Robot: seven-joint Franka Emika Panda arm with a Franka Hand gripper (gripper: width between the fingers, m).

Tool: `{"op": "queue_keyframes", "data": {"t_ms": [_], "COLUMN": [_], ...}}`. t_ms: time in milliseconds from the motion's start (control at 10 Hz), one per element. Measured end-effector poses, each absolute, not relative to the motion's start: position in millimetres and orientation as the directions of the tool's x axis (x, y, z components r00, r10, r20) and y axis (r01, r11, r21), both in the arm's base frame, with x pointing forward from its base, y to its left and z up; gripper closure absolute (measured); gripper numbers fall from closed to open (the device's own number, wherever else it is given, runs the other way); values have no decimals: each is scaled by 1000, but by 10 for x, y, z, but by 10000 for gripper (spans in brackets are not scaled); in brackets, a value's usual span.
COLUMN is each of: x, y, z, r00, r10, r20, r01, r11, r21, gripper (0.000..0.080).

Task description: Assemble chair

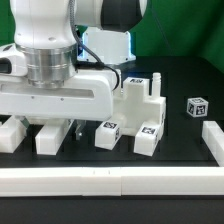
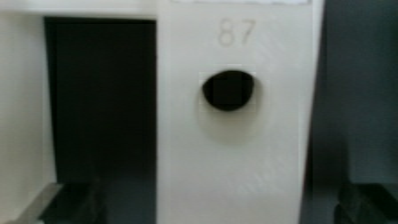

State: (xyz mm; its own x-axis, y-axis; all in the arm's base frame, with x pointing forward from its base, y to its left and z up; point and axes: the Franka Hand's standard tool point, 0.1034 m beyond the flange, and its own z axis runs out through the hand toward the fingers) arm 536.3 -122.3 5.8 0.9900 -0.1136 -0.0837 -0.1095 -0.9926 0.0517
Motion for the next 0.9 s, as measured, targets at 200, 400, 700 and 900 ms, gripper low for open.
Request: {"op": "queue_keyframes", "data": {"t_ms": [200, 400, 700, 900], "x": [5366, 5363, 5367, 5371], "y": [-1224, -1219, -1215, -1184], "z": [43, 37, 36, 37], "r00": [990, 991, 991, 991], "r10": [-112, -111, -110, -107], "r20": [-80, -81, -81, -82], "r01": [-108, -107, -105, -102], "r11": [-993, -993, -993, -993], "r21": [53, 54, 54, 53], "gripper": [150, 318, 514, 514]}}
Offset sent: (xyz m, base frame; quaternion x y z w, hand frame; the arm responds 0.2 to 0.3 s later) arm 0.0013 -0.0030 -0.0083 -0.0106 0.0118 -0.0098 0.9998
